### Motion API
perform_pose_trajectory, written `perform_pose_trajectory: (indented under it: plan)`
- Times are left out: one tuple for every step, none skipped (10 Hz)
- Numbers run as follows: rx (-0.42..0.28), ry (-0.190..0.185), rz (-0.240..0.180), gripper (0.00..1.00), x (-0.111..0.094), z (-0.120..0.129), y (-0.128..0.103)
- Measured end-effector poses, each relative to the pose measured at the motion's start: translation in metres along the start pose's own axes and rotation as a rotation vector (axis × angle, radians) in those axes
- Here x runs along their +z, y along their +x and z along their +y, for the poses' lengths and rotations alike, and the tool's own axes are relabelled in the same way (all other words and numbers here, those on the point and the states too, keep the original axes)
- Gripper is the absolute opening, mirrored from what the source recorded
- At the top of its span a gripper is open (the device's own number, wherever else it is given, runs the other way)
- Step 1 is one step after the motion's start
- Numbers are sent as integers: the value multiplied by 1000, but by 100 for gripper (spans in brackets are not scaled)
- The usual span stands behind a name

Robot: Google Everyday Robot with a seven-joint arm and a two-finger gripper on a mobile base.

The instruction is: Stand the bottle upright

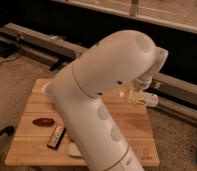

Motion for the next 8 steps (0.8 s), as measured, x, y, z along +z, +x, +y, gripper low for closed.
perform_pose_trajectory:
  plan:
    - [24, -10, 62, 0, 1, -1, -5]
    - [49, -20, 131, 0, 2, -3, -12]
    - [56, -26, 153, 0, 3, -3, -13]
    - [66, -34, 179, 0, 4, -3, -13]
    - [79, -44, 224, 0, 5, -3, -16]
    - [94, -54, 263, 0, 7, -4, -20]
    - [101, -66, 318, 0, 8, -4, -21]
    - [100, -75, 360, 0, 9, -3, -20]
